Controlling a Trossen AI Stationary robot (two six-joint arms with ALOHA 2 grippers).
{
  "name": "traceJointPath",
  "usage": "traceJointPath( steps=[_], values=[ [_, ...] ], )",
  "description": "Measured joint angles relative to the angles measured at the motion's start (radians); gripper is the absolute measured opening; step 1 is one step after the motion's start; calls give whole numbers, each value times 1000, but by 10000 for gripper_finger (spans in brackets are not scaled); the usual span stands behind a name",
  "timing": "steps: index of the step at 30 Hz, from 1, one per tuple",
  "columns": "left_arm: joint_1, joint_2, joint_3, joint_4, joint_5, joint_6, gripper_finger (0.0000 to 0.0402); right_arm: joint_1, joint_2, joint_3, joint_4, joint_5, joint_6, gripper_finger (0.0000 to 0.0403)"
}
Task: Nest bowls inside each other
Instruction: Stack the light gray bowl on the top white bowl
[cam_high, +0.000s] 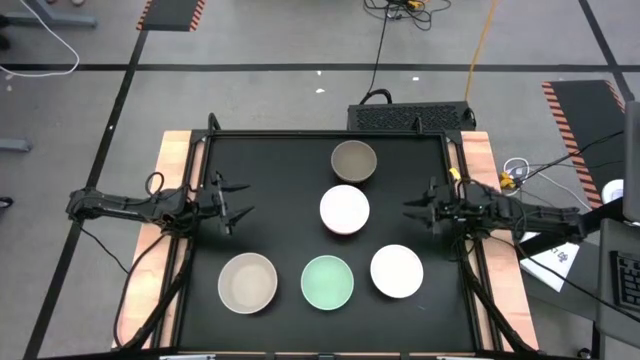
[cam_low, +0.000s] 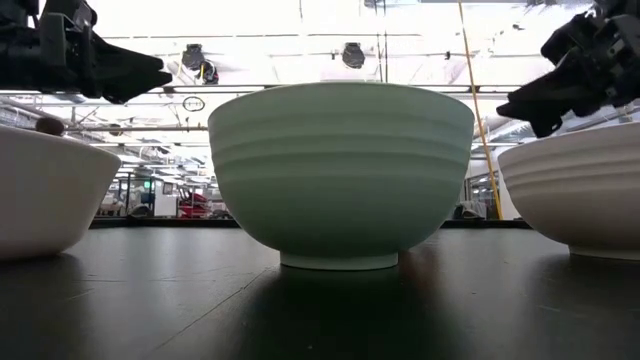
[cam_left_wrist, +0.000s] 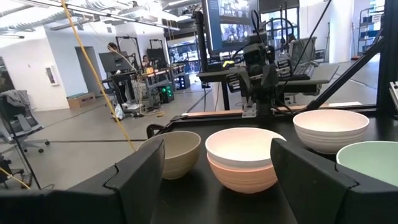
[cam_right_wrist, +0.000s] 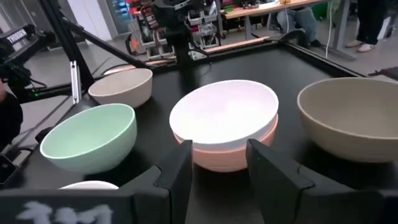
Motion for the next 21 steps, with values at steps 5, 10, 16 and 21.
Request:
traceJointPath(
  steps=[5,10,16,21],
  values=[
    [0,0,0,0,0,21,292,0,-41,-38,9,0,-1,143],
    [0,0,0,0,0,32,292,0,-63,-44,10,-5,-19,143],
    [0,0,0,0,0,32,292,0,-62,-43,4,-7,-35,143],
    [0,0,0,-2,0,22,292,0,-62,-43,2,-8,-39,143]
  ],
)
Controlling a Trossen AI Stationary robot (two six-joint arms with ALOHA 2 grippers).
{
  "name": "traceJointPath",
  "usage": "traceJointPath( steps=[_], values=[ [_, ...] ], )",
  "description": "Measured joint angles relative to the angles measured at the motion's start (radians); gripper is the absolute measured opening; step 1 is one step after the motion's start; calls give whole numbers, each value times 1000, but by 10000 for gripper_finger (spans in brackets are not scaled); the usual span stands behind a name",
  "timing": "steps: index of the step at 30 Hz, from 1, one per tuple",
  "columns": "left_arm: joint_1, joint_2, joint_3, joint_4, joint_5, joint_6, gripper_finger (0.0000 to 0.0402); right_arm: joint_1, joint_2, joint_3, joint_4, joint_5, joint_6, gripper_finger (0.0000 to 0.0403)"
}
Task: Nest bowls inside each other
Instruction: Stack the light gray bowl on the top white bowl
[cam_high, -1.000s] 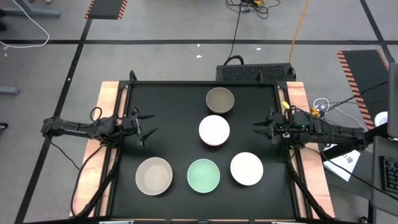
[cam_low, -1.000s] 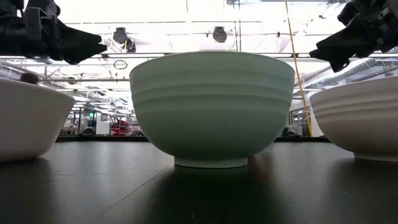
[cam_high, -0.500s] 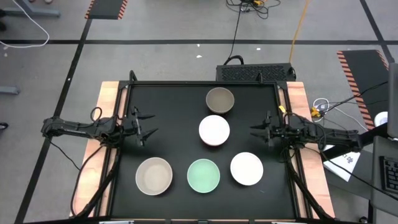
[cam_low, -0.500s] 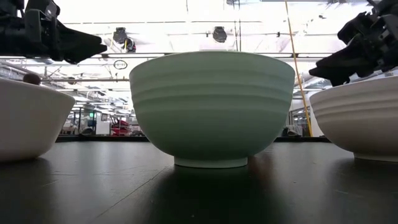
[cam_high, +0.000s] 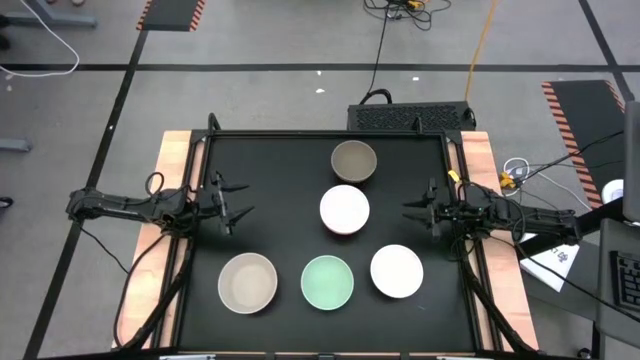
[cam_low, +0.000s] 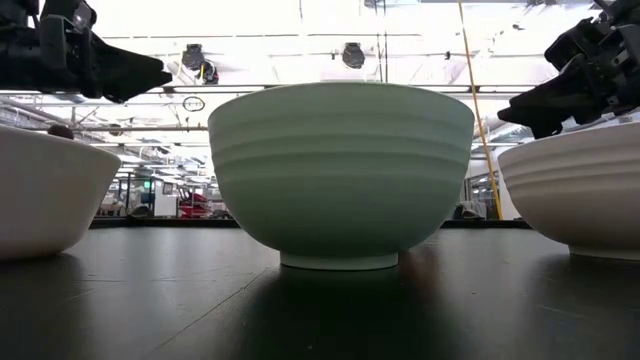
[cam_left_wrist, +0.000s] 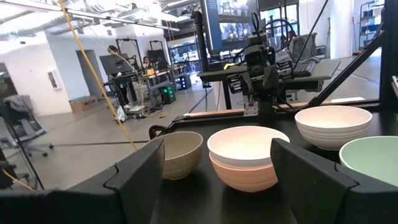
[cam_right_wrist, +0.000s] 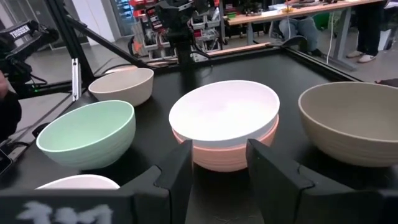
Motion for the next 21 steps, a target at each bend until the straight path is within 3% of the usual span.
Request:
traceJointPath(
  steps=[12,17,21],
  values=[
    [0,0,0,-27,6,-84,292,0,0,-13,-8,-1,13,143],
    [3,0,0,27,-88,-81,292,0,0,-34,22,-1,10,143],
    [4,0,0,42,-98,-43,292,0,0,-45,71,-1,-3,143]
  ],
)
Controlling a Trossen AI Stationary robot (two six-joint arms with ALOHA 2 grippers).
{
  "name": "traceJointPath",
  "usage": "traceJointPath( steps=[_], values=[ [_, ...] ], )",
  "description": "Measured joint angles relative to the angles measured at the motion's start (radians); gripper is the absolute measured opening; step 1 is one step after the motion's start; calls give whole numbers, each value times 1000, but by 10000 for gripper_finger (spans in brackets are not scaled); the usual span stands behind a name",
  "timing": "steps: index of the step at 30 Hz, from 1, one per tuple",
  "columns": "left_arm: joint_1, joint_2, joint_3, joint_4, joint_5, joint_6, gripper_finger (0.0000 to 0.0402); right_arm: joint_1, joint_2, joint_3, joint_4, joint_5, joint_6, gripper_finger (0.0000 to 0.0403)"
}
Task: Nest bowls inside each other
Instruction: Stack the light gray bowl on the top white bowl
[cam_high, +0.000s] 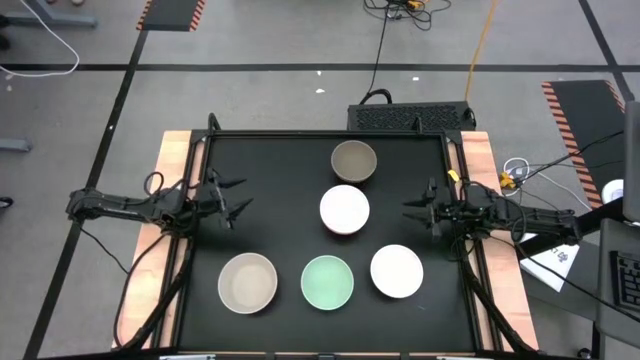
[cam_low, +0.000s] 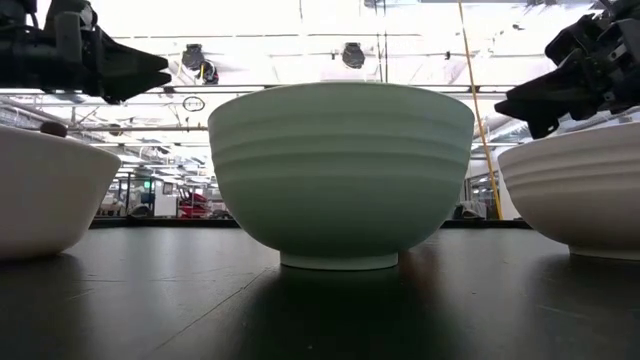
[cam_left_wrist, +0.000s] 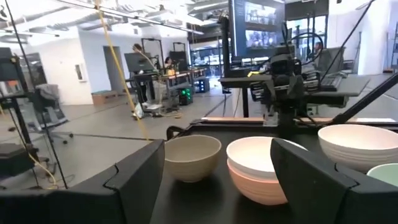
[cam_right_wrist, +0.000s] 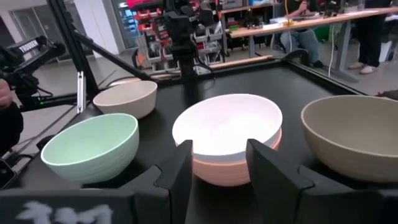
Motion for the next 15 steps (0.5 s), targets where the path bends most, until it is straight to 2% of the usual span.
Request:
traceJointPath(
  steps=[5,9,15],
  values=[
    [1,0,0,-53,-36,9,292,0,0,-1,2,-2,-4,143],
    [1,2,0,-152,27,-23,292,0,0,-2,1,-3,-4,143],
    [1,34,0,-215,138,-100,292,0,0,-2,-1,-4,-4,143]
  ],
)
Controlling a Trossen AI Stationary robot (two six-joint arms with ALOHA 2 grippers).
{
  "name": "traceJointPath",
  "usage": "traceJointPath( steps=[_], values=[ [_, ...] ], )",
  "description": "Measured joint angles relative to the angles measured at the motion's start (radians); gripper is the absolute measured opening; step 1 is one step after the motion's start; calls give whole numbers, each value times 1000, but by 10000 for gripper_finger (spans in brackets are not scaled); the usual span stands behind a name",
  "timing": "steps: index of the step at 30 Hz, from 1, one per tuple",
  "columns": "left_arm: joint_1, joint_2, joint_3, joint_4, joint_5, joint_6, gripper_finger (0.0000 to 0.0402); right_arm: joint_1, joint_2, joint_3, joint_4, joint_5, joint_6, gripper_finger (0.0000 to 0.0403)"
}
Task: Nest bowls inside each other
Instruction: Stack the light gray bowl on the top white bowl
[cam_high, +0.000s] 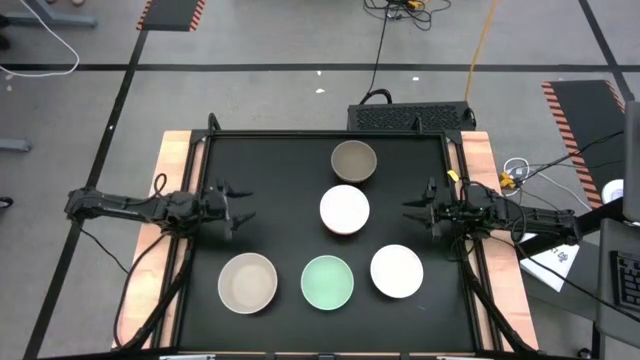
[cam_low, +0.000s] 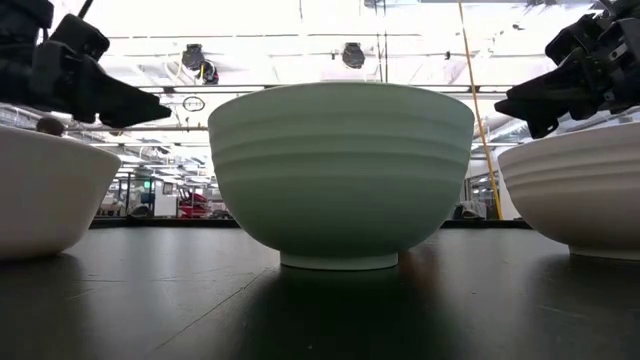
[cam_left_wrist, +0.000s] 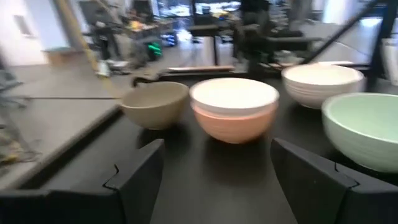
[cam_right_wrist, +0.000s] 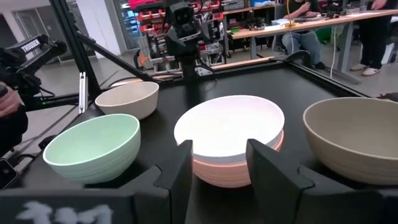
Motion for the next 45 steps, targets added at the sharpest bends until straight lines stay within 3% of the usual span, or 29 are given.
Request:
traceJointPath(
  steps=[13,20,23,33,40,45],
  values=[
    [-9,60,0,3,346,-161,292,0,0,0,-1,-28,22,143],
    [-34,64,6,-114,461,-370,292,0,0,-1,-2,-28,22,143],
    [-50,65,26,-205,462,-504,292,0,0,-1,-2,-30,23,143],
    [-149,124,223,-461,434,-620,292,0,0,-1,-5,-50,31,143],
    [-224,316,297,-515,387,-778,292,0,1,-2,-12,-52,41,143],
    [-268,488,357,-534,388,-809,292,0,1,-2,-18,-53,41,143]
  ],
)
